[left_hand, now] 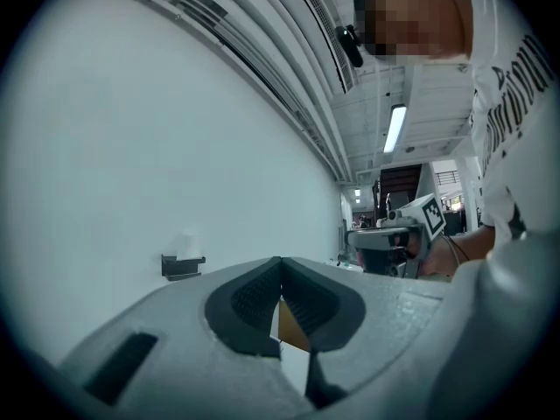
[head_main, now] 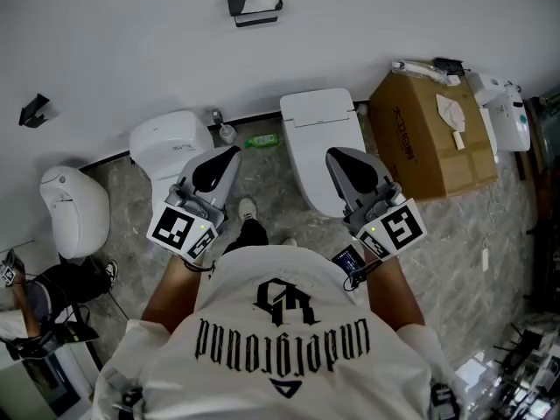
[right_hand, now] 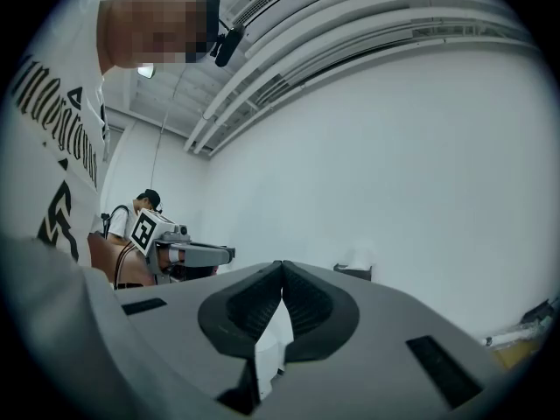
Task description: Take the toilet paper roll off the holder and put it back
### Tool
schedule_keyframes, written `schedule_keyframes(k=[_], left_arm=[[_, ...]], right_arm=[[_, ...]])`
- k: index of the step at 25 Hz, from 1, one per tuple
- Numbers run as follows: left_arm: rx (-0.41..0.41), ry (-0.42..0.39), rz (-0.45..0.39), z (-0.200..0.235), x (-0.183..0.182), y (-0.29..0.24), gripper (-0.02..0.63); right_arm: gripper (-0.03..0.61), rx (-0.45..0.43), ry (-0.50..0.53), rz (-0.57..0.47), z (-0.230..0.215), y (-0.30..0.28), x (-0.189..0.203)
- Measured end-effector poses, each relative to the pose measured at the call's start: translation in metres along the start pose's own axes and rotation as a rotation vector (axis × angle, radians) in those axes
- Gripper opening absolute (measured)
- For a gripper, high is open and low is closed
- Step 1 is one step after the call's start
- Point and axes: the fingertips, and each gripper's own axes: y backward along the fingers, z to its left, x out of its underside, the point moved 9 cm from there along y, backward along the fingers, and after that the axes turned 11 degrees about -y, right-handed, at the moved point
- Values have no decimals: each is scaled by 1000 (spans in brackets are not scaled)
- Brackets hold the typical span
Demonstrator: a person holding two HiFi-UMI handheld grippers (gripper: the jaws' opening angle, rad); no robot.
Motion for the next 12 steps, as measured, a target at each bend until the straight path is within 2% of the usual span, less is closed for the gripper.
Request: schedule_keyframes(k=[12], left_arm=[[45, 26, -15, 103, 17, -32, 14]], right_arm=[[14, 14, 26, -7, -29, -105, -17]])
